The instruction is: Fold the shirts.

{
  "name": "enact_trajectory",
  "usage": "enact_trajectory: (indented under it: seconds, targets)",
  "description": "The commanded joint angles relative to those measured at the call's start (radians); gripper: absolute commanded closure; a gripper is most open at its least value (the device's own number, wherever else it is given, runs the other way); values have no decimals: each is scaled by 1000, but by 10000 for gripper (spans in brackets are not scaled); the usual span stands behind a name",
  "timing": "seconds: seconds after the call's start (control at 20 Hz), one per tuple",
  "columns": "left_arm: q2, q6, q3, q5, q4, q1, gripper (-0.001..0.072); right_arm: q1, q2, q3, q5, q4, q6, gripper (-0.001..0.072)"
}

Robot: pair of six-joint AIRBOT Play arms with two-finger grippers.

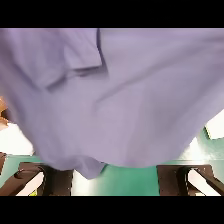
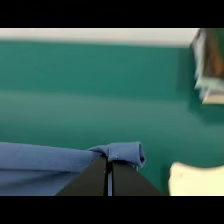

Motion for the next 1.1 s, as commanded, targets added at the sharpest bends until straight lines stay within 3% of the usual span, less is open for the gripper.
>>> enact_trajectory:
  seconds: [0.0,0.3,0.45,0.7,0.8,1.05]
  targets:
    - [-185,34,-134,-68,1,1,684,166,-162,-151,49,-211,45,698]
    - [-581,69,-217,-9,-2,1,683,242,-517,-298,-26,-245,45,698]
    - [-726,82,-166,169,-3,1,684,233,-679,-164,-94,-245,48,698]
    - [-830,101,26,318,2,1,683,230,-809,99,-119,-239,54,698]
    - [-826,103,47,288,6,1,683,233,-801,117,-98,-239,54,698]
    - [-827,123,14,-50,57,1,684,272,-698,-66,-33,-240,56,698]
